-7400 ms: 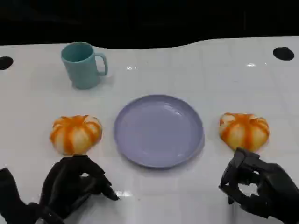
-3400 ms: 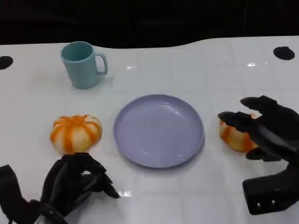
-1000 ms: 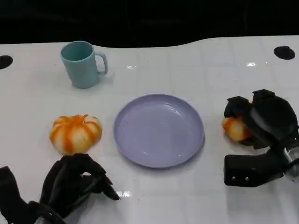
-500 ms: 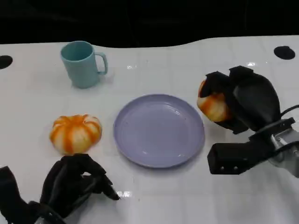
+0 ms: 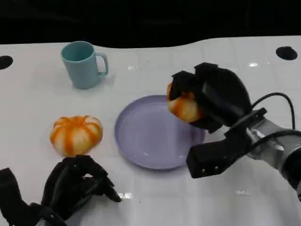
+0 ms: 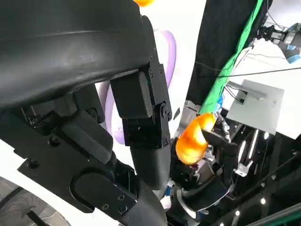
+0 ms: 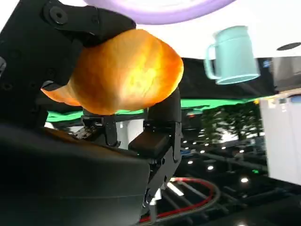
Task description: Grasp the bread from the table and place it into the plate.
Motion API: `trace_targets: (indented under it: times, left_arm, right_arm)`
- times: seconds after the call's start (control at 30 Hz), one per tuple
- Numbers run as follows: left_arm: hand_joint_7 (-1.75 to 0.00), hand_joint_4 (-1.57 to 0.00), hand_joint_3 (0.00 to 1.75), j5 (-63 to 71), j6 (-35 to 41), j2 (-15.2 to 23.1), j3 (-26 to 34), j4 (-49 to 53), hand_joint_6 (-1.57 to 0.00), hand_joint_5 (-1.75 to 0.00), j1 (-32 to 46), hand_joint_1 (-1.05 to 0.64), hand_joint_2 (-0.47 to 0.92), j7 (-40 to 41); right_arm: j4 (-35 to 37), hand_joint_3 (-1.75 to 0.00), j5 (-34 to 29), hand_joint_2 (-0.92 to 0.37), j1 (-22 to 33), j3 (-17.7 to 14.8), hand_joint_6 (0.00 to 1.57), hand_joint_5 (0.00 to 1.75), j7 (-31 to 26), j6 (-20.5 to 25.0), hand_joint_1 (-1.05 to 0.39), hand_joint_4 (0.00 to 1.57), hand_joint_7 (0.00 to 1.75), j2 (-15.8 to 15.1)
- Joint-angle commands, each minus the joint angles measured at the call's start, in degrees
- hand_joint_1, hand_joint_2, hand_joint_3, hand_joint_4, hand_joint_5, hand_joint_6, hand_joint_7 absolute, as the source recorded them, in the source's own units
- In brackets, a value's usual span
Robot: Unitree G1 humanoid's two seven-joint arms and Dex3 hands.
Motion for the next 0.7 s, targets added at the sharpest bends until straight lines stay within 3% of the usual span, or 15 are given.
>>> trace_targets:
  times: [0.03,0.13,0.17,0.27,0.3,0.33,0.4,0.43,0.47,0.5,0.6,0.63,0.67,0.7]
  left_arm:
    - [-0.36,-1.57,0.0,0.05,-0.26,0.57,-0.06,-1.15,-1.57,-0.59,1.08,-1.05,0.61,1.2]
    - [-0.36,-1.57,0.0,0.09,-0.14,0.65,-0.07,-1.24,-1.57,-0.59,1.15,-1.05,0.61,1.24]
    - [-0.36,-1.57,0.0,0.13,-0.22,0.65,-0.08,-1.25,-1.57,-0.59,1.17,-1.05,0.61,1.23]
    - [-0.36,-1.57,0.0,0.04,-0.12,0.64,-0.06,-1.35,-1.57,-0.59,1.24,-1.05,0.61,1.15]
    - [-0.36,-1.57,0.0,0.01,-0.01,0.65,-0.07,-1.41,-1.57,-0.59,1.29,-1.05,0.61,1.12]
    - [-0.36,-1.57,0.0,0.02,0.03,0.65,-0.09,-1.49,-1.57,-0.59,1.35,-1.05,0.61,1.16]
    - [-0.36,-1.57,0.0,0.11,0.11,0.62,-0.16,-1.74,-1.57,-0.59,1.51,-1.05,0.61,1.37]
    - [-0.36,-1.57,0.0,0.06,0.24,0.58,-0.16,-1.87,-1.57,-0.59,1.57,-1.05,0.61,1.42]
    - [-0.36,-1.57,0.0,0.02,0.35,0.55,-0.16,-2.0,-1.57,-0.59,1.63,-1.05,0.61,1.45]
    - [-0.36,-1.57,0.0,-0.03,0.4,0.52,-0.16,-2.06,-1.57,-0.59,1.66,-1.05,0.61,1.42]
    - [-0.37,-1.57,0.0,-0.09,0.52,0.47,-0.13,-2.17,-1.57,-0.59,1.72,-1.05,0.61,1.47]
    - [-0.37,-1.57,0.0,-0.12,0.59,0.47,-0.12,-2.25,-1.57,-0.6,1.76,-1.05,0.6,1.49]
    - [-0.37,-1.57,0.0,-0.13,0.6,0.47,-0.11,-2.31,-1.57,-0.6,1.78,-1.05,0.6,1.48]
    - [-0.37,-1.57,0.0,0.0,0.42,0.45,-0.16,-2.43,-1.57,-0.6,1.85,-1.05,0.6,1.58]
  right_arm:
    - [0.94,-0.92,-0.4,-0.46,-2.32,0.92,0.8,1.75,1.05,-0.32,-0.2,0.99,1.67,1.84]
    - [1.66,-0.95,-0.99,-0.42,-2.82,1.71,0.78,1.75,1.28,0.38,-0.19,0.98,1.73,3.21]
    - [1.86,-0.96,-0.99,-0.4,-2.97,1.88,0.82,1.75,1.7,0.59,-0.19,0.98,1.57,3.62]
    - [2.48,-0.94,-1.05,-0.43,-3.27,2.39,0.87,1.75,1.61,0.52,-0.2,0.98,1.4,4.73]
    - [2.73,-0.83,-1.15,-0.47,-3.31,2.59,0.9,1.75,1.6,0.39,-0.21,0.98,1.2,5.06]
    - [3.02,-0.59,-1.18,-0.56,-3.3,2.74,0.99,1.75,1.64,0.1,-0.23,0.97,0.86,5.35]
    - [3.51,-0.29,-1.57,-0.68,-3.29,3.11,1.12,1.75,1.12,0.13,-0.27,0.97,0.51,5.85]
    - [3.73,-0.21,-1.84,-0.71,-3.28,3.33,1.17,1.75,0.85,0.44,-0.26,0.98,0.54,6.15]
    - [3.9,-0.16,-2.07,-0.73,-3.26,3.52,1.02,1.75,0.63,0.77,-0.26,0.99,1.09,6.38]
    - [4.11,-0.15,-2.18,-0.74,-3.21,3.64,0.94,1.75,0.69,0.89,-0.25,0.99,1.33,6.57]
    - [4.77,-0.16,-2.26,-0.75,-2.97,3.92,0.85,1.75,0.9,0.37,-0.21,0.97,1.58,6.82]
    - [4.99,-0.19,-2.22,-0.74,-2.95,4.11,0.88,1.75,1.55,0.1,-0.19,0.96,1.4,6.74]
    - [5.15,-0.28,-2.17,-0.71,-2.99,4.3,0.97,1.72,2.29,-0.03,-0.18,0.94,1.07,6.64]
    - [5.31,-0.33,-2.0,-0.69,-3.03,4.37,1.03,1.69,3.64,0.17,-0.17,0.94,0.91,6.57]
